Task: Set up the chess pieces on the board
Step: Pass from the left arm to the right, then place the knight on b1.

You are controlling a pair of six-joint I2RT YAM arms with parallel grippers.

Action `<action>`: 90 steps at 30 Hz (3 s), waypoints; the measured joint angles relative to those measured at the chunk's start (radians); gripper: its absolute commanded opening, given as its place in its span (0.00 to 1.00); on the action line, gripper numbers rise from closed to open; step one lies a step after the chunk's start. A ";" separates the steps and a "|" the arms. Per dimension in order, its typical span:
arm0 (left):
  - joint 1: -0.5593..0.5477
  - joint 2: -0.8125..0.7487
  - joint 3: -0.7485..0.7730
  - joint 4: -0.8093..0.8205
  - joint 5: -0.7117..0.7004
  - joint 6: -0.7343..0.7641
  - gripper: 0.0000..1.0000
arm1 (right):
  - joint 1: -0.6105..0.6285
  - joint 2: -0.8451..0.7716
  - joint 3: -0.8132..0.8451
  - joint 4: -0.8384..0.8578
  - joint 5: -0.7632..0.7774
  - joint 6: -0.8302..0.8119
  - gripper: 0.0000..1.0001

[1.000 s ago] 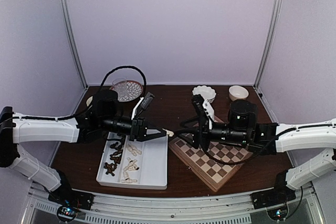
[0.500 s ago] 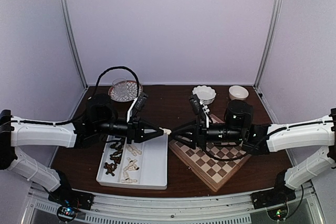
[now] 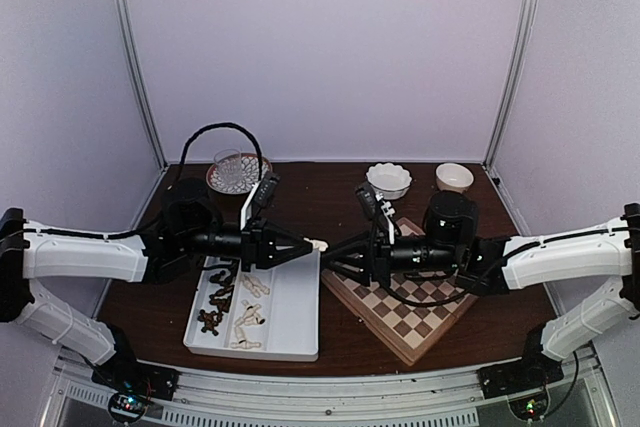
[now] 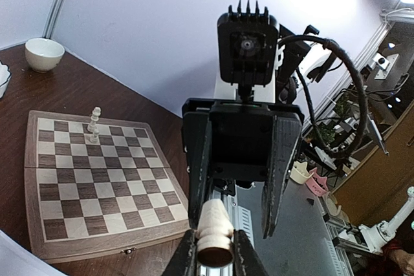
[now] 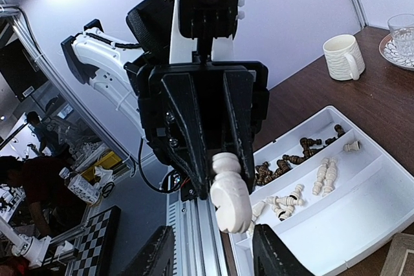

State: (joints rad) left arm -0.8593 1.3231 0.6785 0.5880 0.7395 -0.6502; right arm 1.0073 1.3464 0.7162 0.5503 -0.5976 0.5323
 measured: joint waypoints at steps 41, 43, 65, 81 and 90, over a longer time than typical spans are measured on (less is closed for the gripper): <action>-0.013 -0.126 -0.002 -0.214 -0.172 0.150 0.71 | -0.073 -0.160 0.243 -0.639 0.297 -0.203 0.00; -0.013 -0.153 -0.002 -0.266 -0.237 0.187 0.71 | -0.079 -0.174 0.290 -0.750 0.376 -0.233 0.00; -0.013 -0.162 -0.005 -0.436 -0.429 0.282 0.64 | -0.274 -0.181 0.366 -1.394 0.869 -0.010 0.00; -0.013 -0.163 -0.005 -0.440 -0.426 0.282 0.63 | -0.397 0.071 0.450 -1.608 0.932 0.109 0.00; -0.013 -0.168 -0.005 -0.441 -0.426 0.282 0.62 | -0.429 0.113 0.430 -1.597 0.855 0.091 0.00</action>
State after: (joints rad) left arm -0.8726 1.1549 0.6739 0.1474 0.3138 -0.3683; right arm 0.5781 1.4590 1.1465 -1.0466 0.2577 0.6235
